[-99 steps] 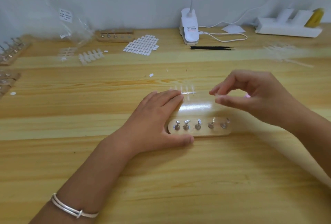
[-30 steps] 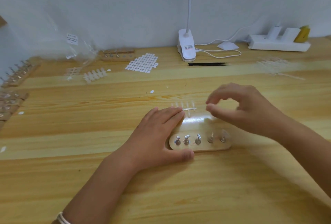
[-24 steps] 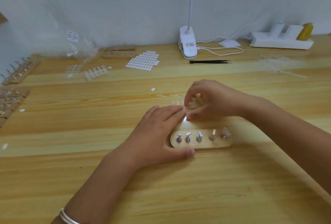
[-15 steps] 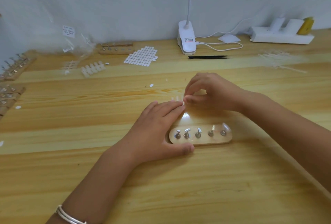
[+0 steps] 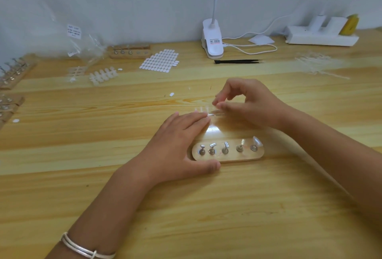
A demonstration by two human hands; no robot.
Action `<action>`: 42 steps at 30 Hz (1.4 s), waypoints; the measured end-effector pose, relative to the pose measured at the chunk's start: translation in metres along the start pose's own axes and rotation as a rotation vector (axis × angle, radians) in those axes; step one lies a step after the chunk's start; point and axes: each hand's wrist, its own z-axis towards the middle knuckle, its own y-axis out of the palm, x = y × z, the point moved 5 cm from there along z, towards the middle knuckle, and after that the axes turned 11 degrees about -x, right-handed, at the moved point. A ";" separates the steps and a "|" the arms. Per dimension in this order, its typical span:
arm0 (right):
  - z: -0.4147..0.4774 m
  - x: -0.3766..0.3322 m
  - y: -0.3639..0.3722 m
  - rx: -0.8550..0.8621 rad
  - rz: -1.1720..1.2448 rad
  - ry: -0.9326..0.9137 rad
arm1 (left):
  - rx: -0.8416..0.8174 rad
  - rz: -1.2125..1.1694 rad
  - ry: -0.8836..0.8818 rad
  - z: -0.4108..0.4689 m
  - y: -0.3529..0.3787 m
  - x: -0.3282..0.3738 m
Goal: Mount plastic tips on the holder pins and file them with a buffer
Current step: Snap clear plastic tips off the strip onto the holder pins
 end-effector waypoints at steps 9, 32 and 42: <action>-0.049 -0.028 -0.011 0.036 0.186 -0.036 | -0.009 0.022 -0.014 0.001 0.001 0.000; -0.098 -0.018 0.028 0.368 0.034 -0.075 | -0.016 0.029 -0.012 -0.001 0.002 0.002; -0.100 -0.018 0.030 0.393 -0.008 -0.073 | -0.015 0.038 -0.011 -0.001 0.003 0.002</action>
